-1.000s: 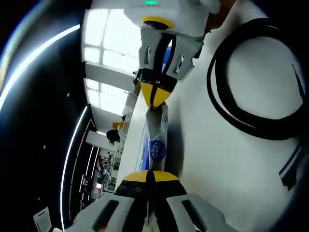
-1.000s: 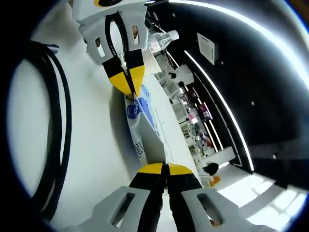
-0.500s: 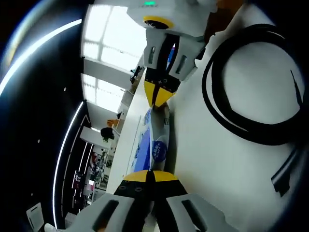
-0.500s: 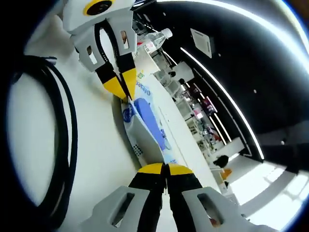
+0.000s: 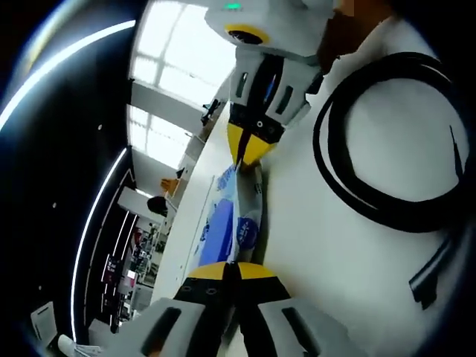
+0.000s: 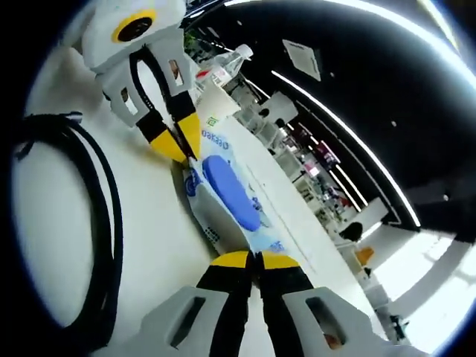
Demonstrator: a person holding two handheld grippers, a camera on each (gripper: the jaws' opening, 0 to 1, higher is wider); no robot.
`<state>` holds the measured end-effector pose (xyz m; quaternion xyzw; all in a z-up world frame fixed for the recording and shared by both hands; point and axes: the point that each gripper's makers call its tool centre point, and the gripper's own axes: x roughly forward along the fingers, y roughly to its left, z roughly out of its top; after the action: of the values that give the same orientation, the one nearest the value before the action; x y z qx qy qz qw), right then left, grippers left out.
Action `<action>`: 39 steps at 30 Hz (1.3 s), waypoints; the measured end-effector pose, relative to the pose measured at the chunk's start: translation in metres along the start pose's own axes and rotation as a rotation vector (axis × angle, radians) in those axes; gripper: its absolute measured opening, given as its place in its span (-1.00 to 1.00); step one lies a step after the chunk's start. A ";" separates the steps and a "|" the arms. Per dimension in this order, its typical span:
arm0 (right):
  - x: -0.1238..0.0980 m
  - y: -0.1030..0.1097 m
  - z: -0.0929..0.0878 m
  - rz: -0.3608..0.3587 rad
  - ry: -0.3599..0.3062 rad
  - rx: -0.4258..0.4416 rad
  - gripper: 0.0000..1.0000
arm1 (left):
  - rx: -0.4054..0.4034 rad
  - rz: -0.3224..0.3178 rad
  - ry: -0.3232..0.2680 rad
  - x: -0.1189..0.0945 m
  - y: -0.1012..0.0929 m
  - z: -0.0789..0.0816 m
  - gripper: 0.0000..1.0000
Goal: Arrange the tabletop items into an orderly group along one side of the table until the central work area is clear of visible clutter.
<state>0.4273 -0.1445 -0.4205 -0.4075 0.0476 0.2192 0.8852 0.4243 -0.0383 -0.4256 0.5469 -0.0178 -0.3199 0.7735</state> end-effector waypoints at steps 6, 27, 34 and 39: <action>0.001 -0.001 0.000 0.007 -0.010 0.054 -0.90 | -0.032 0.001 -0.007 -0.001 0.001 -0.001 -0.89; -0.015 0.007 0.008 0.025 -0.032 0.120 -0.81 | -0.101 -0.015 -0.024 -0.015 0.002 0.004 -0.69; -0.024 0.008 0.010 0.027 -0.042 0.147 -0.80 | -0.149 -0.006 -0.053 -0.024 0.004 0.015 -0.68; -0.035 0.010 0.015 0.026 -0.047 0.143 -0.80 | -0.182 -0.012 -0.060 -0.027 0.003 0.016 -0.68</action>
<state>0.3906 -0.1398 -0.4084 -0.3373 0.0476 0.2361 0.9100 0.3989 -0.0370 -0.4077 0.4645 -0.0087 -0.3409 0.8173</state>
